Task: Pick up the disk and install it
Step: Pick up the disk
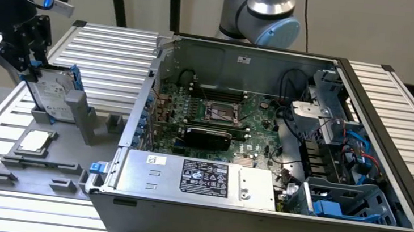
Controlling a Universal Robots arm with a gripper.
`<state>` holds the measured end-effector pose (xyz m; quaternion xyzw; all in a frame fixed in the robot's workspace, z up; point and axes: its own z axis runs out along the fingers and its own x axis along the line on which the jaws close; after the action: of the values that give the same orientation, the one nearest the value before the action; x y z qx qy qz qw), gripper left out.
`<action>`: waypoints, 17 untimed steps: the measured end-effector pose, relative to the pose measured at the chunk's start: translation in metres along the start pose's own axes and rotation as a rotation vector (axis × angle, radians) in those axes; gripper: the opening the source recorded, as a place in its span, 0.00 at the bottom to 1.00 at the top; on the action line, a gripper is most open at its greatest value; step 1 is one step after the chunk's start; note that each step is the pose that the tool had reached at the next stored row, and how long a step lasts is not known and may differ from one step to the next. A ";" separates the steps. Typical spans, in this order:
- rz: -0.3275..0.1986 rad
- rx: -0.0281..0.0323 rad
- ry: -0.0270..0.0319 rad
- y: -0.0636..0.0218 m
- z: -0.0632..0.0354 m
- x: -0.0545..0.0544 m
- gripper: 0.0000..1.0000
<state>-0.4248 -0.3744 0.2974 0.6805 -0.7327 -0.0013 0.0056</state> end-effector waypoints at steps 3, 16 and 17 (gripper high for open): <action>-0.001 0.0006 0.0000 0.0008 0.0054 0.000 1.00; -0.009 0.0077 -0.0004 0.0033 0.0117 0.000 1.00; -0.010 0.0083 -0.0004 0.0034 0.0117 0.000 1.00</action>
<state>-0.4283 -0.3744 0.2858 0.6841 -0.7293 0.0016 0.0027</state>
